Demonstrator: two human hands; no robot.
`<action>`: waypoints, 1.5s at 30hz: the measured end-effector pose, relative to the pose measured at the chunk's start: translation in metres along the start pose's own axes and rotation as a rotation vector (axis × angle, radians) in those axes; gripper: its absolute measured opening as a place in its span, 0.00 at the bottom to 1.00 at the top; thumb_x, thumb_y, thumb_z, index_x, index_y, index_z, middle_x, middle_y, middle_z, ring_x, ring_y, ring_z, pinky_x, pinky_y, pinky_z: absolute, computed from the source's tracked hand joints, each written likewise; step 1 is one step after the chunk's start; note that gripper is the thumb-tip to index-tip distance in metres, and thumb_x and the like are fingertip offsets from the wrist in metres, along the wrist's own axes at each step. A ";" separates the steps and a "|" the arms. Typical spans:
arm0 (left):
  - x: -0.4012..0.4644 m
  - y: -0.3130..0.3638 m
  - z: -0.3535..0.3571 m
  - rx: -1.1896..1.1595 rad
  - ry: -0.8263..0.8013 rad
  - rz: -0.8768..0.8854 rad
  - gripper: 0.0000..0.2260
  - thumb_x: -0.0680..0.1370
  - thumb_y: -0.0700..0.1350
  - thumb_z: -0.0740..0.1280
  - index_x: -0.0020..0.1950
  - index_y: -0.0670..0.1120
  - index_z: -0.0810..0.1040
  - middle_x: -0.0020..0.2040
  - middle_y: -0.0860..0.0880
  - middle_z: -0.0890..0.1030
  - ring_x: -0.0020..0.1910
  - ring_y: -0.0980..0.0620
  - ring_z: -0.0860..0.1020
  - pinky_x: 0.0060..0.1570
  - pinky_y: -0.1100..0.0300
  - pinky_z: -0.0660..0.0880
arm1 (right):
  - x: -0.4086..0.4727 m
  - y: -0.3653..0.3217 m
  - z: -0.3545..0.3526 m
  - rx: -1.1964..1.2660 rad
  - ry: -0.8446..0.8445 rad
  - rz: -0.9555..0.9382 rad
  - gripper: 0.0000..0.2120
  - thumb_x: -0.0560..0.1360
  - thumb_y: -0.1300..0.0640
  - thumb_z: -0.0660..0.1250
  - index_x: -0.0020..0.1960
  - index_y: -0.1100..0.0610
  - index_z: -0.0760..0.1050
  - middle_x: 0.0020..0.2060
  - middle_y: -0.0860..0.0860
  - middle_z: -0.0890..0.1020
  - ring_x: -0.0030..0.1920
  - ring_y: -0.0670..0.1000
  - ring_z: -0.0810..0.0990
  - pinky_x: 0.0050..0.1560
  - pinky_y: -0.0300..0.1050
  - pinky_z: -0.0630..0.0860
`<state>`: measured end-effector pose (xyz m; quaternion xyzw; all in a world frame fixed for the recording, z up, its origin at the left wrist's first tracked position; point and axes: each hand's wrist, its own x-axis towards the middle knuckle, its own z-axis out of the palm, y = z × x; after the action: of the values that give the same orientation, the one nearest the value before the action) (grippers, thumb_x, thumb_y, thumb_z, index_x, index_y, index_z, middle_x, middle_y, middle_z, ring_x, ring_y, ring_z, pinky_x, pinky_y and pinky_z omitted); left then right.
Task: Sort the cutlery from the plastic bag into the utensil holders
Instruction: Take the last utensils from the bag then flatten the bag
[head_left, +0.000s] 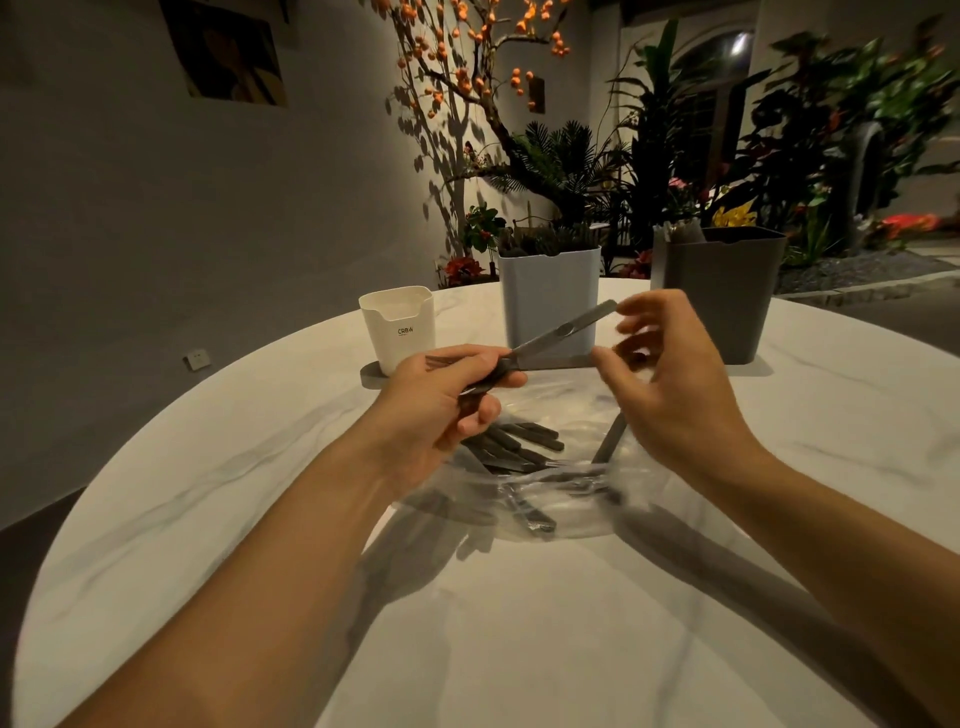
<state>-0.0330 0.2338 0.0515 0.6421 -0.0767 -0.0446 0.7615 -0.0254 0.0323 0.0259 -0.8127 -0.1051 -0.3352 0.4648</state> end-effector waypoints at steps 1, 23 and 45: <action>0.000 0.000 0.001 0.041 0.016 0.020 0.07 0.82 0.39 0.64 0.52 0.39 0.82 0.41 0.41 0.85 0.27 0.53 0.74 0.26 0.66 0.70 | -0.002 0.001 0.000 -0.175 0.029 -0.151 0.19 0.78 0.52 0.70 0.65 0.53 0.69 0.59 0.51 0.74 0.57 0.49 0.75 0.57 0.38 0.75; 0.002 -0.015 0.025 0.219 0.120 0.295 0.09 0.83 0.47 0.63 0.51 0.50 0.83 0.45 0.55 0.86 0.48 0.58 0.83 0.48 0.64 0.78 | -0.021 -0.033 0.031 0.180 -0.404 -0.020 0.07 0.84 0.54 0.57 0.59 0.48 0.72 0.39 0.41 0.76 0.38 0.38 0.77 0.37 0.33 0.75; 0.057 0.072 0.050 0.371 -0.123 0.290 0.06 0.79 0.39 0.68 0.49 0.47 0.84 0.42 0.51 0.87 0.42 0.53 0.85 0.42 0.62 0.81 | 0.118 -0.080 -0.037 0.142 -0.222 -0.232 0.16 0.77 0.69 0.67 0.57 0.51 0.78 0.48 0.48 0.82 0.52 0.44 0.82 0.49 0.31 0.79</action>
<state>0.0125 0.1881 0.1341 0.7491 -0.2211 0.0411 0.6231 0.0090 0.0288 0.1693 -0.7923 -0.2722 -0.2866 0.4648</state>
